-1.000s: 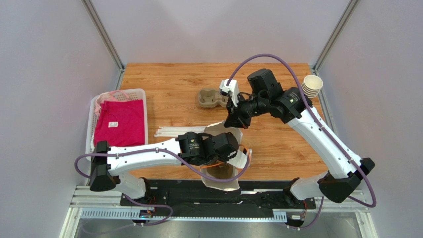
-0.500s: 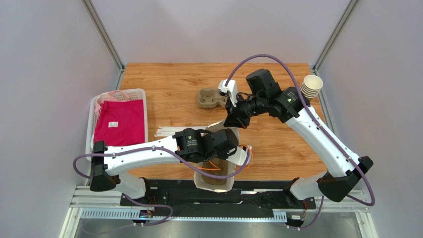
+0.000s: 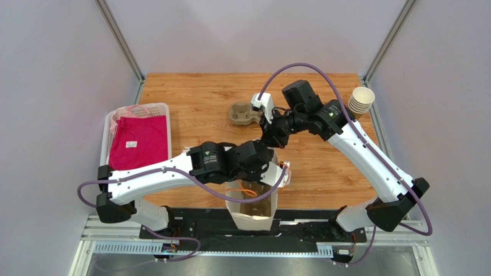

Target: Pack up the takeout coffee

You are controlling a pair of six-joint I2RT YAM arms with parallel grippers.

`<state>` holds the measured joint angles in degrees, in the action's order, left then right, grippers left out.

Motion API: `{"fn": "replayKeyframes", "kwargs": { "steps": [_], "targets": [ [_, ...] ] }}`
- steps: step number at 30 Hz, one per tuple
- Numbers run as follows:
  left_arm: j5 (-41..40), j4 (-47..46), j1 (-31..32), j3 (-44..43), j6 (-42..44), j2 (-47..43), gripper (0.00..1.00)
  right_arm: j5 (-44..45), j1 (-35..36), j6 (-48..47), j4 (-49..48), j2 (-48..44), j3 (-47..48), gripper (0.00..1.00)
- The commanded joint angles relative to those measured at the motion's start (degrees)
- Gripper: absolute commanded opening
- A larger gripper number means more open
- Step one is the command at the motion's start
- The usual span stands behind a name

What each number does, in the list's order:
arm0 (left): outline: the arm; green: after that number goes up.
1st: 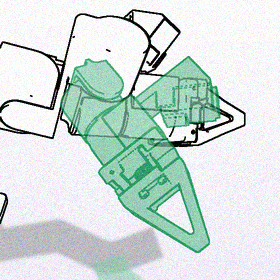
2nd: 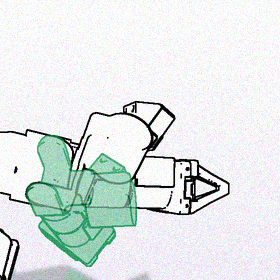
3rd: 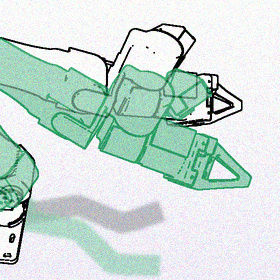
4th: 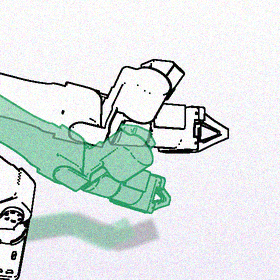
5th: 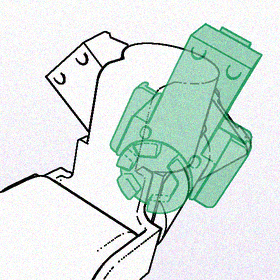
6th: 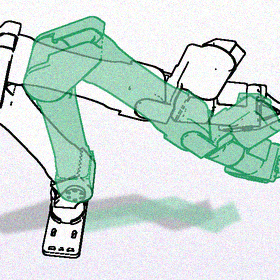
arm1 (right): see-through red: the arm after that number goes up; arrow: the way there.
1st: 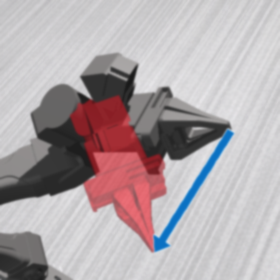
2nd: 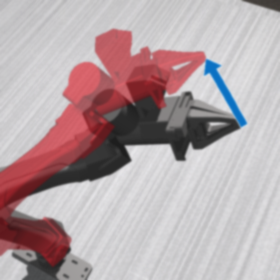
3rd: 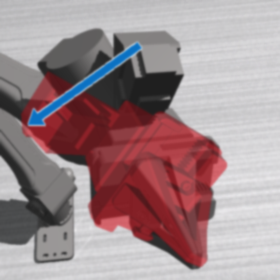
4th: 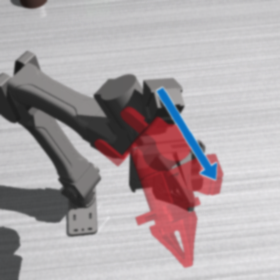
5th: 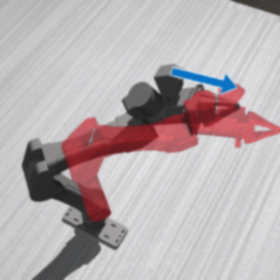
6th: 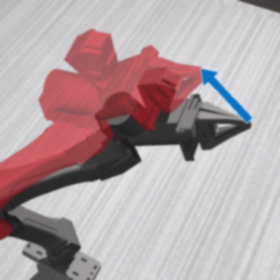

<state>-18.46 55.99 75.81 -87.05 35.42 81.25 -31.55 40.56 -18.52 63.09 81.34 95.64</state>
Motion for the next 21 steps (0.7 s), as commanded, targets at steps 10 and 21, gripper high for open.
{"fn": "replayKeyframes", "kwargs": {
  "steps": [10, 21],
  "targets": [
    [10.8, -4.8, 0.0, -2.0, 1.3, -14.3, 0.79, 2.8, -2.3, -1.9, -1.1, 1.3, 2.3, 0.0],
    [7.8, -7.3, 0.0, 2.5, 3.5, -14.0, 0.76, 1.2, -2.3, -0.5, -1.1, 0.7, 3.2, 0.0]
  ]
}}
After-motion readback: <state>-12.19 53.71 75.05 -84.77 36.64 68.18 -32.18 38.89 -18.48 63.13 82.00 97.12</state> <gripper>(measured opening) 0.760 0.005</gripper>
